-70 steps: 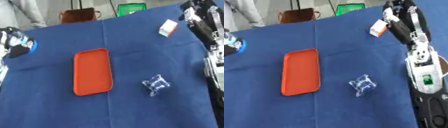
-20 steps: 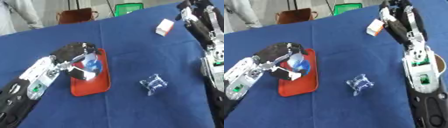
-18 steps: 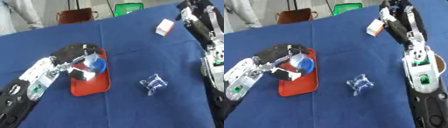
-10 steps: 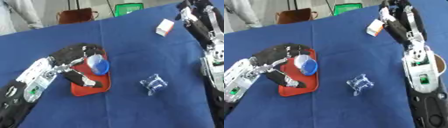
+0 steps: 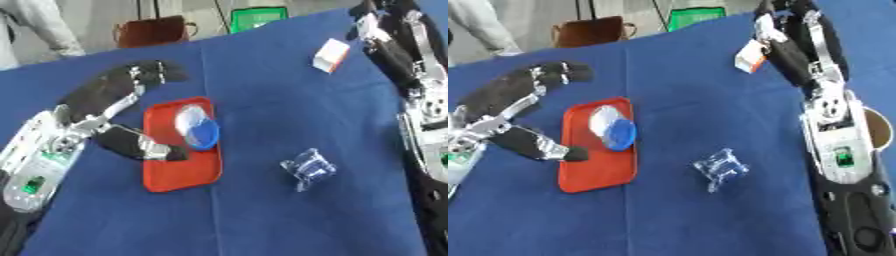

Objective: Pick up objects on the table and place them in the box.

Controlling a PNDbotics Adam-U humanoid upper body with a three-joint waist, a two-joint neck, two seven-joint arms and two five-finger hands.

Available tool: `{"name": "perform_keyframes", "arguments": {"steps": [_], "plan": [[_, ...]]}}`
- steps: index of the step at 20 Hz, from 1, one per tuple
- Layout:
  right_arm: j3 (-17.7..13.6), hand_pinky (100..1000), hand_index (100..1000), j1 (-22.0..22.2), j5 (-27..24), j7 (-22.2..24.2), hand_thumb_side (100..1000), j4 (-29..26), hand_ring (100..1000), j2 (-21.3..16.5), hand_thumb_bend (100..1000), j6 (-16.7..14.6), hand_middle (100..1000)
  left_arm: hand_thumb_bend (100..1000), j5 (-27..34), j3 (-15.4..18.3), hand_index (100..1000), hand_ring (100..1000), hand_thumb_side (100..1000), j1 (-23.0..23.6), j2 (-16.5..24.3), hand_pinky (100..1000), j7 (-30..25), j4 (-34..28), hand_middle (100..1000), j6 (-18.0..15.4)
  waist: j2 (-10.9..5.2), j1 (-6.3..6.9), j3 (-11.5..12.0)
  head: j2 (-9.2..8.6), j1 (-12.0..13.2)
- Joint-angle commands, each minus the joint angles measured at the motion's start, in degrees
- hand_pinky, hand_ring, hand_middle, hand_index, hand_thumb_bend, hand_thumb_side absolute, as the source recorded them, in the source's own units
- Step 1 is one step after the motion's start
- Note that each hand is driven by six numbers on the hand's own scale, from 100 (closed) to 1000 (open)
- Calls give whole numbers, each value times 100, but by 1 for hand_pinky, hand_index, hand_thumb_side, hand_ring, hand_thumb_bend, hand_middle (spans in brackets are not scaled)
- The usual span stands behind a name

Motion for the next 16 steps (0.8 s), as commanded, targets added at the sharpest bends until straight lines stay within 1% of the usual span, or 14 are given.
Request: {"name": "perform_keyframes", "arguments": {"steps": [1,2,3,4,6,7,8,9,10,11,13,16], "plan": [[-41,702,855,-57,23,-25,561,-111,517,-38,100,0,634,763,442,538,889,797,777,91,173,863,444,-453,809,291,-117,-55,26,-60,-48],[-42,702,855,-54,26,-27,561,-113,517,-39,100,1,634,763,606,659,889,797,777,142,165,863,641,-480,809,334,-119,-56,32,-65,-57],[-45,702,855,-51,28,-29,563,-114,517,-41,100,3,634,714,641,775,886,784,784,179,187,840,793,-494,797,383,-121,-58,41,-69,-69],[-51,702,855,-49,30,-34,560,-118,517,-40,100,3,635,655,914,946,881,763,794,259,64,802,1092,-500,779,374,-123,-64,52,-76,-82],[-58,702,855,-46,37,-40,560,-125,517,-43,100,4,635,648,1634,1154,879,757,798,395,7,795,1485,-505,773,256,-127,-63,62,-83,-99],[-63,702,855,-43,39,-45,560,-127,517,-46,100,6,635,602,1942,1257,866,738,844,456,-35,758,1610,-506,756,222,-127,-65,68,-89,-112],[-69,702,855,-39,41,-50,560,-128,517,-51,100,9,635,602,2322,1382,866,738,844,534,-93,758,1773,-506,756,182,-129,-63,73,-94,-124],[-71,702,855,-37,41,-53,560,-129,517,-54,100,10,635,586,2639,1466,863,735,868,589,-111,744,1875,-506,752,137,-130,-62,76,-97,-130],[-72,702,855,-35,42,-56,560,-133,517,-52,100,10,635,560,3060,1562,859,729,927,707,-200,729,2007,-506,749,34,-129,-61,92,-101,-144],[-73,702,855,-33,42,-57,559,-139,517,-52,100,10,635,562,3453,1639,863,725,1000,818,-253,725,2088,-506,749,-79,-127,-58,98,-108,-160],[-86,702,855,-31,42,-70,559,-153,517,-64,100,11,634,563,4117,1777,863,725,1000,1047,-389,725,2131,-506,749,-267,-122,-44,82,-133,-213],[-87,702,855,-26,29,-71,560,-145,517,-79,100,19,634,577,4763,1952,867,722,1000,1234,-524,723,2089,-506,747,-414,-115,-48,121,-119,-262]]}}
